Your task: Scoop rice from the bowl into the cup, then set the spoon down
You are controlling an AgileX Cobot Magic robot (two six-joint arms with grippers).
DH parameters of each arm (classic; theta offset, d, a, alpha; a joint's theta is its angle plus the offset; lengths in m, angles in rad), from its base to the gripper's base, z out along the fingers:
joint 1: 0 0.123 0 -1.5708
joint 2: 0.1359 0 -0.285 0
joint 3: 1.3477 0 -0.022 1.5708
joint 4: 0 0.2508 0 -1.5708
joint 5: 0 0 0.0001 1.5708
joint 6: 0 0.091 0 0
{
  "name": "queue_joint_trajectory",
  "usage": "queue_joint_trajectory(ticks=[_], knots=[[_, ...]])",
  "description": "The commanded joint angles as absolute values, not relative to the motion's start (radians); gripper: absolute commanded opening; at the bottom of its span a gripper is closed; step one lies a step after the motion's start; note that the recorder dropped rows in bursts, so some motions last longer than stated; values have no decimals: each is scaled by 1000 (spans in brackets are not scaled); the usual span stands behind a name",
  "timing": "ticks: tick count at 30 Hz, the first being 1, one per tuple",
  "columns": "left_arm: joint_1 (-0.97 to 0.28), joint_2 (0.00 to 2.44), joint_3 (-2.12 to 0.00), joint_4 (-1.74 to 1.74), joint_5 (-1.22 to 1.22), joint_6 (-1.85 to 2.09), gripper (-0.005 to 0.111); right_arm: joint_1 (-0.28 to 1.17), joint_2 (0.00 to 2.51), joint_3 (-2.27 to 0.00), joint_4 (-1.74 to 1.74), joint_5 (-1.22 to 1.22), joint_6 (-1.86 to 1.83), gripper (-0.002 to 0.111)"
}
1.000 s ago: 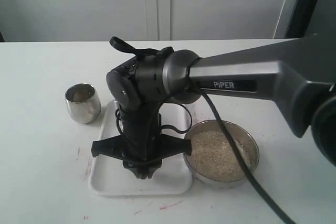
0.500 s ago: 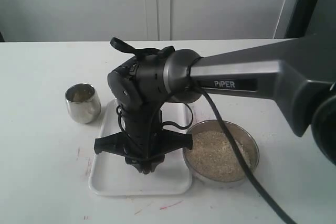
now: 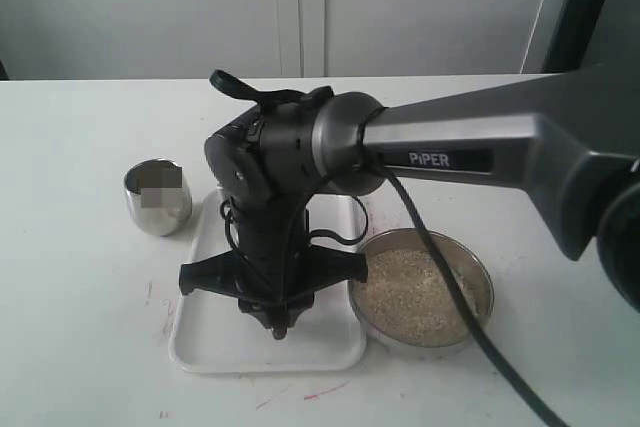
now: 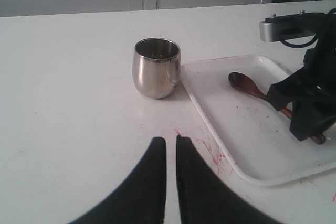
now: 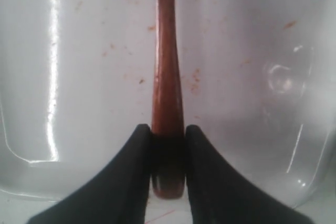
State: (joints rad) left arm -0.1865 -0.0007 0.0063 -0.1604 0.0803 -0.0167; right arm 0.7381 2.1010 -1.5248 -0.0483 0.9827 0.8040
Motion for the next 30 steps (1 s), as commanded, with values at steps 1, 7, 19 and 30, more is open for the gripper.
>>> queue_joint_trajectory(ticks=[1, 7, 19, 30], knots=[[-188, 0, 0, -171, 76, -19, 14, 727, 2083, -1523, -56, 994, 785, 28], [-188, 0, 0, -171, 76, -19, 14, 727, 2076, -1523, -52, 1026, 762, 36], [-188, 0, 0, -171, 76, -19, 14, 792, 1796, -1523, -124, 1170, 419, 23], [-188, 0, 0, -171, 76, -19, 14, 886, 1254, -1082, -172, 1174, 412, 0]])
